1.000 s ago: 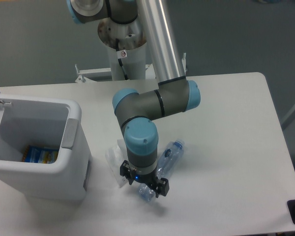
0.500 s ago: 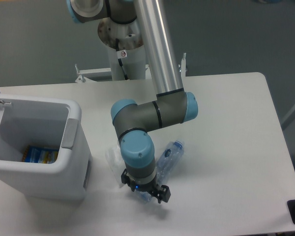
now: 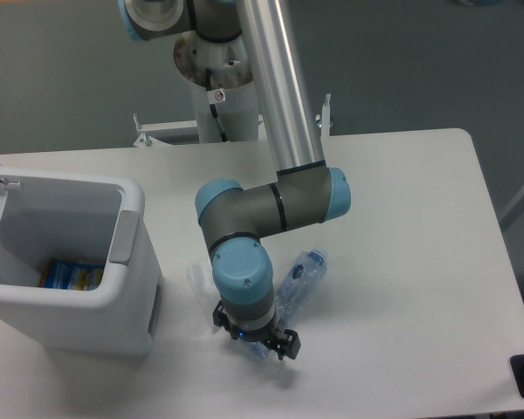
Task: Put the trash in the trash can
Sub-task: 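Close the gripper around the bottle's cap end, then lift the bottle and carry it toward the white trash bin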
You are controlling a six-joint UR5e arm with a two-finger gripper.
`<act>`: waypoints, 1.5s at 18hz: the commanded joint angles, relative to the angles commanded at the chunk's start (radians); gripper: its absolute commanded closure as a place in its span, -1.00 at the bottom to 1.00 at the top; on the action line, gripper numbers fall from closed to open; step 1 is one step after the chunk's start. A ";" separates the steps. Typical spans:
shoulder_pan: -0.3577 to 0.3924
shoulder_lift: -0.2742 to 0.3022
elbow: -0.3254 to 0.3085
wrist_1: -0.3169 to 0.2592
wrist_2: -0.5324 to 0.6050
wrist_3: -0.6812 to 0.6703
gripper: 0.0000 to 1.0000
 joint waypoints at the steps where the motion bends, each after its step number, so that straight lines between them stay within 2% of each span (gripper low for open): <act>1: 0.000 0.000 0.000 0.000 0.000 0.000 -0.99; 2: 0.000 0.000 0.000 0.000 0.000 0.000 -0.87; 5: 0.000 0.000 0.003 0.002 -0.002 -0.002 -0.25; 6: 0.000 0.000 0.005 0.003 -0.002 -0.003 -0.15; 9: 0.000 -0.002 0.005 0.006 -0.002 -0.006 -0.10; 12: 0.000 -0.003 0.006 0.011 -0.005 -0.049 0.05; 22: 0.003 0.015 0.025 0.014 -0.012 -0.064 0.05; 27: 0.035 0.037 0.049 0.014 -0.029 -0.100 0.06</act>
